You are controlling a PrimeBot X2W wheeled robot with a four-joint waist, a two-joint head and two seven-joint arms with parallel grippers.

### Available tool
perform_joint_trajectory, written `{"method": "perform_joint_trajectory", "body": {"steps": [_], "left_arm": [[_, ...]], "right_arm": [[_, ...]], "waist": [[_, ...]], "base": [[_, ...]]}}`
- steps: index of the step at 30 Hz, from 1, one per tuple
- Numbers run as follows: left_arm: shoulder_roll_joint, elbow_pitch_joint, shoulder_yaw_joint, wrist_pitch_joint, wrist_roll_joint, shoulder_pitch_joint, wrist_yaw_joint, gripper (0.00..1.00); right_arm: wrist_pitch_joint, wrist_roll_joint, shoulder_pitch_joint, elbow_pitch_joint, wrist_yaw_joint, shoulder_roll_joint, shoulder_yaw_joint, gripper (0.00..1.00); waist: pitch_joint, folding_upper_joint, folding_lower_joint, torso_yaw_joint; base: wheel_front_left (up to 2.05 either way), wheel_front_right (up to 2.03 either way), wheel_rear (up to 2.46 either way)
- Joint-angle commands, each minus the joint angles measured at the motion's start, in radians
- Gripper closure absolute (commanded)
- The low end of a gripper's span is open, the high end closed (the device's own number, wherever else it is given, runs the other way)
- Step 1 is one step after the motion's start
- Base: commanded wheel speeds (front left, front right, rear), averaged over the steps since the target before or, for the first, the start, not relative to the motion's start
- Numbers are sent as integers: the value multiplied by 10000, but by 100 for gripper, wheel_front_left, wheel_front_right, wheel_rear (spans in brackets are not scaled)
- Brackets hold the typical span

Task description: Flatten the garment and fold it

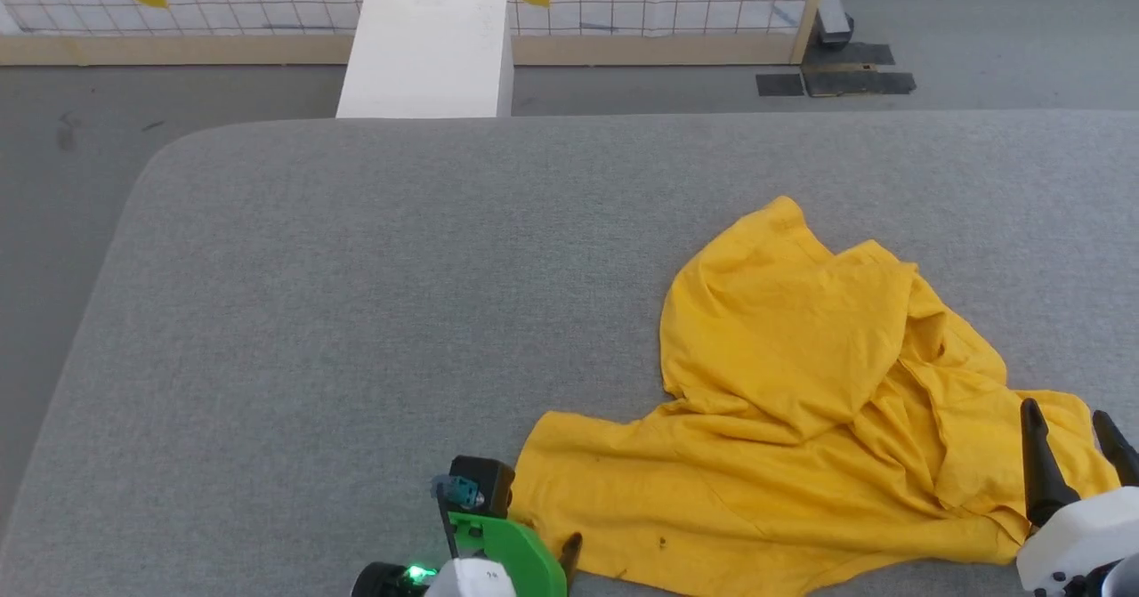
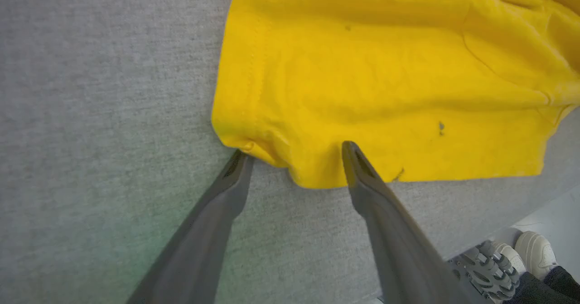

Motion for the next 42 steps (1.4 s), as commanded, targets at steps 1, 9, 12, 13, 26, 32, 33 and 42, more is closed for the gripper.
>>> {"method": "perform_joint_trajectory", "body": {"steps": [1, 9, 12, 13, 26, 32, 33, 42], "left_arm": [[-67, 179, -57, -112, -64, -138, 68, 58], [-43, 385, 575, -1420, -116, -347, 531, 100], [136, 204, 1139, -1869, -279, -212, 808, 100], [246, 100, 1362, -2000, -323, -128, 927, 100], [1136, -1102, 2961, -2453, -739, 994, 1818, 100], [1015, -1203, 2865, -2492, -835, 929, 1777, 100], [997, -1195, 2831, -2499, -833, 873, 1763, 100], [939, -1028, 2738, -2637, -916, 540, 1627, 100]], "right_arm": [[-22, 50, -7, -58, -17, -8, 27, 0], [10, 123, 46, -68, -17, -8, 87, 0], [129, 75, 128, -93, -17, -8, 107, 0], [260, 54, 181, -95, -17, -8, 125, 0], [2469, 125, 1207, -273, -17, -8, 715, 0], [2620, -266, 762, 307, -17, -8, 921, 0], [2772, -388, 670, 523, -17, -8, 1096, 0], [3802, -412, 407, 1414, -17, -8, 1789, 13]], "waist": [[43, 0, 0, -62], [50, 0, 0, -23], [-18, 0, 0, 79], [-49, 0, 0, 120], [-168, 0, 0, 565], [120, 0, 0, 564], [176, 0, 0, 584], [513, 0, 0, 751]], "base": [[0, 0, 0], [0, 0, 0], [0, 0, 0], [0, 0, 0], [0, 0, 0], [0, 0, 0], [0, 0, 0], [0, 0, 0]]}}
